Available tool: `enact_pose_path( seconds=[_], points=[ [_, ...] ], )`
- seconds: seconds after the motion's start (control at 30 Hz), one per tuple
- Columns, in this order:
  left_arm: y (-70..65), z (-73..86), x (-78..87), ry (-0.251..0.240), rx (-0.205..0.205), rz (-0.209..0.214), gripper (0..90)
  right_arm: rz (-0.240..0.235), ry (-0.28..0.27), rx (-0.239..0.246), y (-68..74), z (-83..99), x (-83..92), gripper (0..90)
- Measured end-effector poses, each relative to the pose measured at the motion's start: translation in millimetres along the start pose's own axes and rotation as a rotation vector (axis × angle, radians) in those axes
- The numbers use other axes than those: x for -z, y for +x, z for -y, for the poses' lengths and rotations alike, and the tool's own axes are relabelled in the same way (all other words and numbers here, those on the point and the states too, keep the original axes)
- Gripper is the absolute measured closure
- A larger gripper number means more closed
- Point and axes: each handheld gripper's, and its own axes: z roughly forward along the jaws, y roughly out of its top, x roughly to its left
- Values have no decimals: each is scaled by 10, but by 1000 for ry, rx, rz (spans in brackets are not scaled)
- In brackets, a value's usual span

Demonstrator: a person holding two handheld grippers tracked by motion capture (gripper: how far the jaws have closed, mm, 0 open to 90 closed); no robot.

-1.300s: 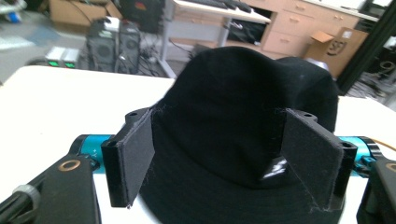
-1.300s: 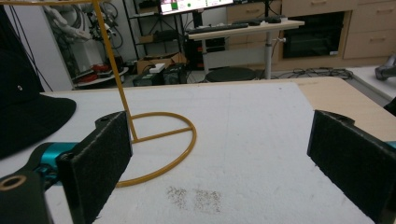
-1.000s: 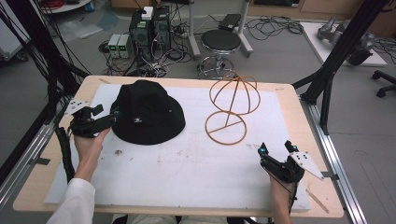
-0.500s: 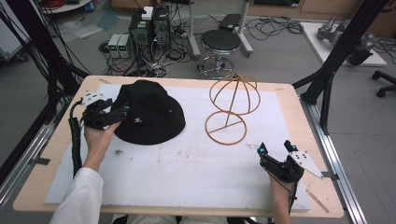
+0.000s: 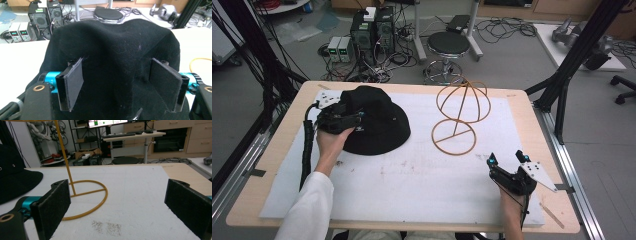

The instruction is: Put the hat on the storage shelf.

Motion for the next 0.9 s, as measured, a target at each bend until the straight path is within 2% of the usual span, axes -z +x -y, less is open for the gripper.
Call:
enact_pose_path(
  seconds=[0.17,0.37,0.7,0.9],
  points=[
    [-39,21,-87,17,4,7,282,6,-2,-8,-2,1,0,57],
    [-76,56,-192,44,-6,-5,284,7,-5,-9,-12,2,2,57],
    [-57,75,-235,35,5,-12,303,17,-11,-33,-39,7,25,57],
    [-63,82,-246,31,6,-17,328,14,-9,-29,-40,11,22,58]
  ],
)
